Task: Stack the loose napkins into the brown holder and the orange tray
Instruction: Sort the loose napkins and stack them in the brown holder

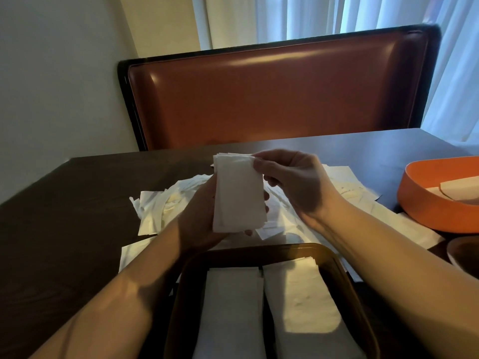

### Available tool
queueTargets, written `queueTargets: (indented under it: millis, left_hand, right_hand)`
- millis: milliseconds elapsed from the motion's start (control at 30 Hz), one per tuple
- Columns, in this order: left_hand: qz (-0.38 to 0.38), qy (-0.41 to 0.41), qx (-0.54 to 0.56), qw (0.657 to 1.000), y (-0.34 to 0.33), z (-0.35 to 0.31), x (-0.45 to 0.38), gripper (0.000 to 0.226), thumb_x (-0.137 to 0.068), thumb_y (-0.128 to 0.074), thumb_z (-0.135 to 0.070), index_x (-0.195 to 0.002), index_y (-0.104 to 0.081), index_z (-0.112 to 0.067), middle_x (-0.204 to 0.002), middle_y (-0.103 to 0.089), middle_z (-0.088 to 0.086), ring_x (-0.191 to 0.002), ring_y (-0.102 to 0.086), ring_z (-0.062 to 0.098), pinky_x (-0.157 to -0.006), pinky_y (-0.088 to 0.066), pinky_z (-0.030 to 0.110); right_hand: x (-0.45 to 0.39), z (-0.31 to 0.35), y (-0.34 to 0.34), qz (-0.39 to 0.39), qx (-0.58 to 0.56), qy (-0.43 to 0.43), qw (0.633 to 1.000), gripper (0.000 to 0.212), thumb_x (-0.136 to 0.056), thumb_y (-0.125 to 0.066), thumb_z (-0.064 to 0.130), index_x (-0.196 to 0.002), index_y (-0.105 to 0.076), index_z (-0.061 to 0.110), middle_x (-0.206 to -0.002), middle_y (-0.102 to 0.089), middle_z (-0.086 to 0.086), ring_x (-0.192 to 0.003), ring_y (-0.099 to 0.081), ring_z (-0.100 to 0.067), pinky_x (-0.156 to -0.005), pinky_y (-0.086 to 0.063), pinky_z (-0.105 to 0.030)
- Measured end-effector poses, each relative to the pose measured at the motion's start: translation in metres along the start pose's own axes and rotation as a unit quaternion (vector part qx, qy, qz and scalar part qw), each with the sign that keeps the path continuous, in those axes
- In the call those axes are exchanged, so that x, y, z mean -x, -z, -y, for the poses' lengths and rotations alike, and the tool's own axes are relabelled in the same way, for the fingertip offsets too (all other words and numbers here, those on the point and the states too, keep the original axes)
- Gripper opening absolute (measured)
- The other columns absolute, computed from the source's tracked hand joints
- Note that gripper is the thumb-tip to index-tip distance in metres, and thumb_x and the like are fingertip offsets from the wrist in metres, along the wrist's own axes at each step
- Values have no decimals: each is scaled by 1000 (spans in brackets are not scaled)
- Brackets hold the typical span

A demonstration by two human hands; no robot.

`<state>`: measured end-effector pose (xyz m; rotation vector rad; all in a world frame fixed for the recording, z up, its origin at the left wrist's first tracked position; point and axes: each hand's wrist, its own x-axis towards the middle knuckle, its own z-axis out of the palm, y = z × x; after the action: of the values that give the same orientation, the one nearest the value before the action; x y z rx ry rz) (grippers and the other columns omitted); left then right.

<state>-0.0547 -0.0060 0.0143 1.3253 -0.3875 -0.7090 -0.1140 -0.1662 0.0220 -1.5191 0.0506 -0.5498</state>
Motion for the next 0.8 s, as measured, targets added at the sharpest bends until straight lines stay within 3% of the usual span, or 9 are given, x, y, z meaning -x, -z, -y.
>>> queueTargets:
  millis: [33, 100, 167, 300, 367, 467, 533, 633, 800]
  left_hand:
    - [12, -2, 6, 1000, 4, 3, -6, 31, -105, -36, -39, -96, -61, -23, -78, -73, -5, -63, -71, 6, -50, -56, 24]
    - [84, 21, 54, 995, 7, 0, -6, 65, -92, -32, -69, -103, -72, -18, -93, -73, 8, -80, -73, 22, -48, -57, 33]
    - [141, 38, 71, 987, 9, 1, -7, 81, -81, -28, -79, -110, -75, -19, -108, -71, 15, -95, -70, 33, -54, -56, 37]
    - [151, 13, 116, 982, 12, 3, -9, 57, -83, -60, -46, -130, -57, -14, -104, -68, 16, -91, -69, 32, -47, -52, 29]
    - [113, -10, 152, 982, 15, 1, -12, 51, -87, -55, -32, -136, -53, -18, -98, -65, 12, -85, -66, 25, -48, -47, 24]
    - [21, -47, 197, 979, 19, -4, -15, 40, -89, -51, -30, -126, -63, -20, -93, -65, 9, -82, -66, 21, -50, -47, 22]
    - [-19, -44, 209, 977, 23, -5, -16, 34, -91, -53, -32, -121, -67, -22, -96, -68, 8, -84, -68, 22, -53, -51, 24]
    - [-54, -39, 205, 976, 26, -5, -18, 41, -89, -57, -33, -128, -64, -23, -96, -70, 7, -86, -69, 22, -54, -53, 24]
    - [-67, -49, 198, 977, 26, -3, -20, 46, -84, -61, -33, -130, -64, -23, -95, -70, 5, -86, -67, 21, -52, -51, 21]
  right_hand:
    - [-2, -2, 1, -8, 22, 10, 1000, 12, -88, -71, 9, -98, -78, 9, -86, -75, -3, -67, -57, -6, -65, -49, -22]
    - [-4, -4, 1, -15, 48, 27, 998, 11, -88, -70, 8, -97, -77, 9, -83, -75, 1, -66, -58, -1, -63, -48, -15]
    - [-5, -6, 0, -10, 66, 40, 997, 12, -90, -68, 6, -98, -75, 8, -83, -73, 2, -68, -62, 0, -61, -48, -12]
    - [-11, -14, 0, -11, 95, 31, 995, 20, -97, -57, 7, -114, -66, 14, -89, -71, 0, -77, -66, -5, -64, -52, -15]
    - [-15, -21, 4, -14, 194, 44, 980, 20, -99, -50, 7, -113, -61, 17, -96, -68, 0, -86, -66, -15, -69, -54, -16]
    - [-16, -31, 9, 102, 394, 6, 914, 34, -97, -58, 15, -130, -54, 18, -123, -61, -2, -108, -59, -17, -86, -47, -20]
    - [-14, -36, 11, 172, 435, -33, 883, 51, -92, -66, 22, -139, -46, 22, -135, -54, -2, -117, -54, -21, -93, -48, -27]
    - [-17, -37, 16, 186, 417, -38, 889, 60, -85, -74, 24, -138, -45, 25, -130, -54, -4, -111, -56, -24, -91, -56, -37]
    - [-20, -35, 18, 189, 335, -90, 919, 49, -84, -76, 16, -128, -54, 19, -99, -58, -1, -83, -59, -14, -68, -55, -18]
